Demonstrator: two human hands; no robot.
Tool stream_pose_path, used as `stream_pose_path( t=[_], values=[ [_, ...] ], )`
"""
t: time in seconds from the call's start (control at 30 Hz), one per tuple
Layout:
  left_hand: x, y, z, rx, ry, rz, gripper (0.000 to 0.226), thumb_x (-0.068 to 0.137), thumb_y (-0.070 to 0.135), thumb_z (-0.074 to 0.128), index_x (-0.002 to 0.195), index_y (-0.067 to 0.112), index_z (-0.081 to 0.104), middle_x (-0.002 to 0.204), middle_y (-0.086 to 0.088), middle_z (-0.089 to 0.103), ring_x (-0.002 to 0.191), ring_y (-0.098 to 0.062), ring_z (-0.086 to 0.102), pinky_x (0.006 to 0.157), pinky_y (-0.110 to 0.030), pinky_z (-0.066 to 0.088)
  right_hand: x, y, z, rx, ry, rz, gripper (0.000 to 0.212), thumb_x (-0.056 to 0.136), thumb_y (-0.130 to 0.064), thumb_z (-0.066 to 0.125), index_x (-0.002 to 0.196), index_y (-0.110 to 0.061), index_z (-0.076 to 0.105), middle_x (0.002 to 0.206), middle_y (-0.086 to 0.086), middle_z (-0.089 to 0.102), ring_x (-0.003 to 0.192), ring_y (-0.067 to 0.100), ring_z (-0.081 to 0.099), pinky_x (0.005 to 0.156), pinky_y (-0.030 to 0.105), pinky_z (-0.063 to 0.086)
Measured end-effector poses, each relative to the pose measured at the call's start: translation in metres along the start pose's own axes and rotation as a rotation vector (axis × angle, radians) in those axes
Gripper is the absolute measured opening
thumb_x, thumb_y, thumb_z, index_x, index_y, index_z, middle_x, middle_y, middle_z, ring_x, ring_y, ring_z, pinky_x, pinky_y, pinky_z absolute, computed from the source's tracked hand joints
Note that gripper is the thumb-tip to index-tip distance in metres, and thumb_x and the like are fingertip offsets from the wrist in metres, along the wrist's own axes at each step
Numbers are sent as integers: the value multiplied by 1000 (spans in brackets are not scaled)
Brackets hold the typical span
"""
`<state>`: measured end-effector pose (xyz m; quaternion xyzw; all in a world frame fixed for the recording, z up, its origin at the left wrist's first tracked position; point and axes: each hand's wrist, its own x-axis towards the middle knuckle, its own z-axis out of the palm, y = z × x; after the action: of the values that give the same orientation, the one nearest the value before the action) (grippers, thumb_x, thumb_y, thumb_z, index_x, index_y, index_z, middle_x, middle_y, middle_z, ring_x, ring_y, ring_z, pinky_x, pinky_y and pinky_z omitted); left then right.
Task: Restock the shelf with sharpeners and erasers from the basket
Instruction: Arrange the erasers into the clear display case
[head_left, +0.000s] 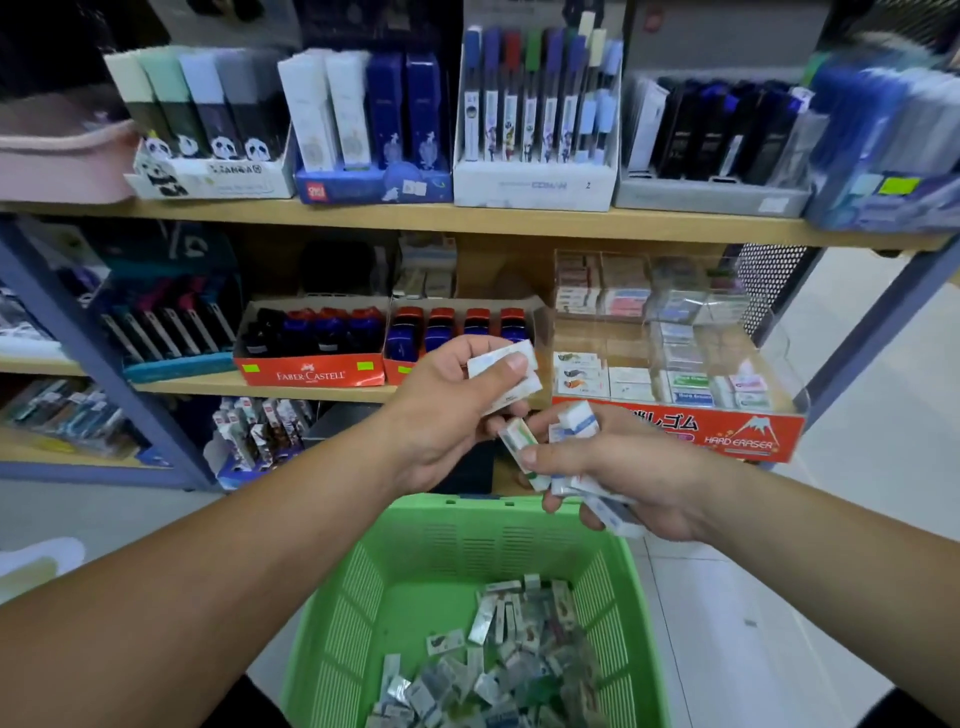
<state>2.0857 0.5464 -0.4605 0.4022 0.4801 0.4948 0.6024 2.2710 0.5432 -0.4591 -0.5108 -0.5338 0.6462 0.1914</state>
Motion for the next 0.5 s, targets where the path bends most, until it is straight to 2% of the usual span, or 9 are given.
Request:
stream_pose_path(
  t=[0.07, 0.2, 0.27, 0.33, 0.4, 0.5],
  values=[
    [8, -2, -2, 26, -4, 2, 26, 100, 13, 65, 125, 8, 62, 95, -10, 74, 79, -18, 66, 69, -32, 49, 3, 2, -12, -4, 43, 2, 30, 91, -16, 79, 119, -17, 69, 93, 9, 76, 77, 22, 71, 53, 28, 41],
    [22, -3, 0, 69, -50, -38, 24, 104, 5, 56, 124, 10, 66, 110, -10, 77, 92, -18, 71, 71, -26, 55, 10, 5, -36, 141, 116, 81, 22, 97, -14, 71, 117, -24, 68, 103, 6, 75, 86, 25, 79, 59, 31, 46],
    [26, -2, 7, 69, -88, -58, 27, 105, 1, 51, 125, 10, 66, 109, -9, 78, 90, -15, 73, 71, -24, 57, 15, 4, -46, 210, 135, 89, 20, 95, -23, 75, 113, -29, 71, 100, 3, 75, 77, 22, 76, 61, 31, 47],
    [32, -3, 14, 100, -101, -54, 28, 104, 0, 52, 125, 12, 66, 111, -8, 77, 93, -14, 74, 75, -25, 59, 19, 3, -54, 266, 131, 64, 25, 89, -36, 80, 111, -27, 73, 95, 3, 71, 69, 19, 69, 59, 31, 47],
    [39, -5, 21, 133, -98, -24, 24, 103, 0, 56, 123, 10, 64, 111, -7, 77, 95, -16, 74, 79, -29, 61, 23, 2, -58, 274, 97, 53, 33, 85, -44, 80, 111, -24, 75, 91, 5, 67, 67, 19, 64, 57, 30, 46],
    [48, -10, 31, 188, -94, 0, 20, 101, 3, 61, 120, 9, 62, 109, -7, 78, 102, -27, 73, 92, -44, 58, 29, 4, -59, 284, 79, 50, 34, 84, -43, 81, 112, -24, 76, 89, 4, 67, 68, 20, 63, 51, 28, 45]
  ],
)
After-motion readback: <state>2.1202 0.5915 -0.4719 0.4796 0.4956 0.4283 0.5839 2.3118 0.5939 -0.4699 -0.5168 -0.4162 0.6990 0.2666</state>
